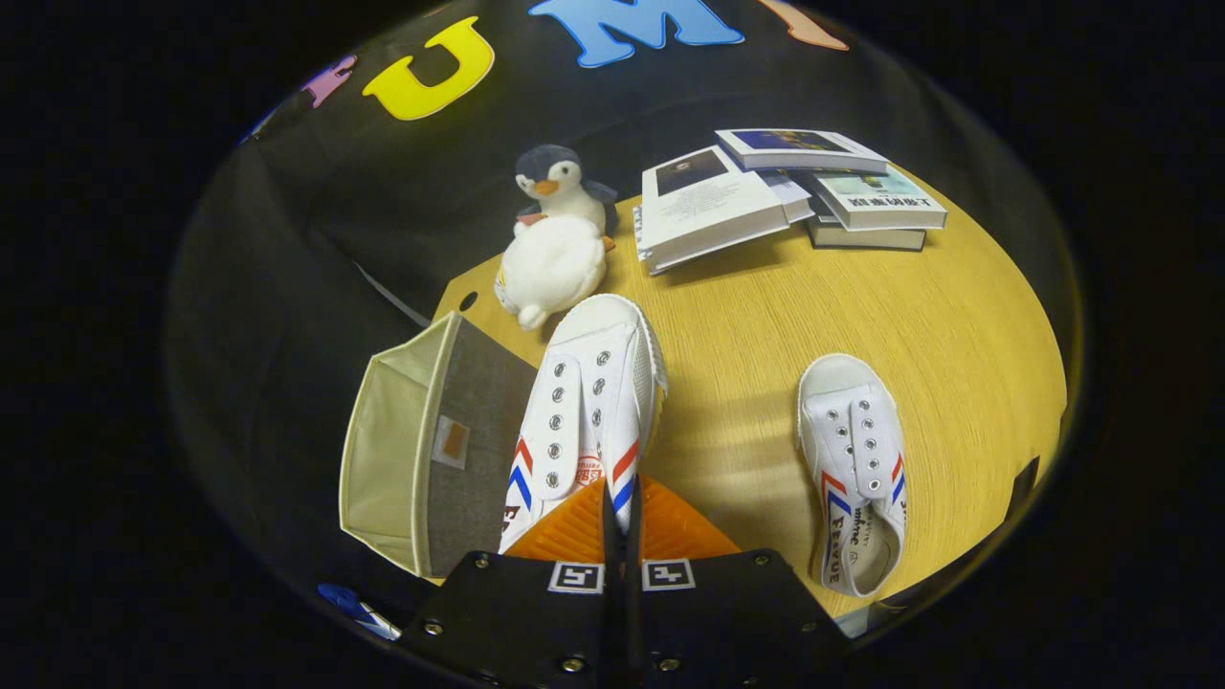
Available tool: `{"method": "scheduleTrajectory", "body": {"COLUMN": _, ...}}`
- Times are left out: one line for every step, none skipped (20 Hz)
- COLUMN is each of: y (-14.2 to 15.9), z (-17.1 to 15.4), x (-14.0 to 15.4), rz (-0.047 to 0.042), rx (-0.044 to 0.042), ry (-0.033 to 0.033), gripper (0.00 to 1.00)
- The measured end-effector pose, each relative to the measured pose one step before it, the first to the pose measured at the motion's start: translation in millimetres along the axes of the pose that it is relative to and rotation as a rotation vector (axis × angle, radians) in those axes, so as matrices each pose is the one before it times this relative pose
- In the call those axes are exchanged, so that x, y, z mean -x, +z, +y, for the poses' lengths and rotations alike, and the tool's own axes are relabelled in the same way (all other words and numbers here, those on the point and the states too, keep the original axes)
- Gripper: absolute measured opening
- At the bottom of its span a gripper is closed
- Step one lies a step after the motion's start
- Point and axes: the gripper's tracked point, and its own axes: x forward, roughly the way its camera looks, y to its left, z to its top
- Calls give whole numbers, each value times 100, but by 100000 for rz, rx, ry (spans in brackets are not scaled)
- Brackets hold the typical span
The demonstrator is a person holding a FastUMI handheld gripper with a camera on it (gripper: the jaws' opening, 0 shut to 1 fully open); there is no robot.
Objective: Open the storage box then place both shoes into the box .Put the left shoe in first, then the right shoe, with the right side of both shoes facing outward in a uniform manner.
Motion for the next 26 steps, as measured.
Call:
{"method": "scheduleTrajectory", "body": {"y": 691, "z": 949, "x": 504, "rz": -1228, "rx": -4, "ry": 1506, "gripper": 0}}
{"method": "scheduleTrajectory", "body": {"y": 715, "z": 936, "x": 425, "rz": -1600, "rx": 583, "ry": 1316, "gripper": 0}}
{"method": "scheduleTrajectory", "body": {"y": 412, "z": 720, "x": 186, "rz": -803, "rx": 750, "ry": 1019, "gripper": 0}}
{"method": "scheduleTrajectory", "body": {"y": 569, "z": 691, "x": 331, "rz": -757, "rx": 884, "ry": 939, "gripper": 0}}
{"method": "scheduleTrajectory", "body": {"y": 499, "z": 741, "x": 373, "rz": -630, "rx": 756, "ry": 944, "gripper": 0}}
{"method": "scheduleTrajectory", "body": {"y": 409, "z": 876, "x": 115, "rz": -361, "rx": 609, "ry": 1154, "gripper": 0}}
{"method": "scheduleTrajectory", "body": {"y": 289, "z": 865, "x": 34, "rz": -434, "rx": 304, "ry": 1359, "gripper": 0}}
{"method": "scheduleTrajectory", "body": {"y": 231, "z": 952, "x": -86, "rz": -74, "rx": 371, "ry": 1468, "gripper": 0}}
{"method": "scheduleTrajectory", "body": {"y": 29, "z": 873, "x": -213, "rz": 32, "rx": 850, "ry": 1489, "gripper": 0}}
{"method": "scheduleTrajectory", "body": {"y": 38, "z": 830, "x": -171, "rz": 149, "rx": 924, "ry": 957, "gripper": 0}}
{"method": "scheduleTrajectory", "body": {"y": -138, "z": 755, "x": -309, "rz": 332, "rx": 1100, "ry": 672, "gripper": 0}}
{"method": "scheduleTrajectory", "body": {"y": -41, "z": 674, "x": -363, "rz": 317, "rx": 1037, "ry": 514, "gripper": 0}}
{"method": "scheduleTrajectory", "body": {"y": -201, "z": 861, "x": -364, "rz": 727, "rx": 962, "ry": 647, "gripper": 0}}
{"method": "scheduleTrajectory", "body": {"y": -150, "z": 820, "x": -434, "rz": 454, "rx": 505, "ry": 766, "gripper": 0}}
{"method": "scheduleTrajectory", "body": {"y": -256, "z": 753, "x": -447, "rz": 896, "rx": 584, "ry": 802, "gripper": 0}}
{"method": "scheduleTrajectory", "body": {"y": -168, "z": 780, "x": -510, "rz": 522, "rx": 577, "ry": 702, "gripper": 0}}
{"method": "scheduleTrajectory", "body": {"y": -268, "z": 715, "x": -541, "rz": 475, "rx": 714, "ry": 606, "gripper": 0}}
{"method": "scheduleTrajectory", "body": {"y": -292, "z": 682, "x": -530, "rz": 787, "rx": 519, "ry": 514, "gripper": 0}}
{"method": "scheduleTrajectory", "body": {"y": -356, "z": 658, "x": -631, "rz": 897, "rx": 462, "ry": 544, "gripper": 0}}
{"method": "scheduleTrajectory", "body": {"y": -209, "z": 628, "x": -576, "rz": 433, "rx": -1, "ry": 419, "gripper": 0}}
{"method": "scheduleTrajectory", "body": {"y": -318, "z": 619, "x": -642, "rz": 662, "rx": 363, "ry": 724, "gripper": 0}}
{"method": "scheduleTrajectory", "body": {"y": -228, "z": 583, "x": -646, "rz": 416, "rx": 316, "ry": 754, "gripper": 0}}
{"method": "scheduleTrajectory", "body": {"y": -291, "z": 440, "x": -777, "rz": 591, "rx": -47, "ry": 271, "gripper": 0}}
{"method": "scheduleTrajectory", "body": {"y": -339, "z": 342, "x": -676, "rz": 1121, "rx": -37, "ry": -99, "gripper": 0}}
{"method": "scheduleTrajectory", "body": {"y": -431, "z": 334, "x": -638, "rz": 943, "rx": -125, "ry": -495, "gripper": 0}}
{"method": "scheduleTrajectory", "body": {"y": -386, "z": 191, "x": -700, "rz": 1312, "rx": 428, "ry": -513, "gripper": 0}}
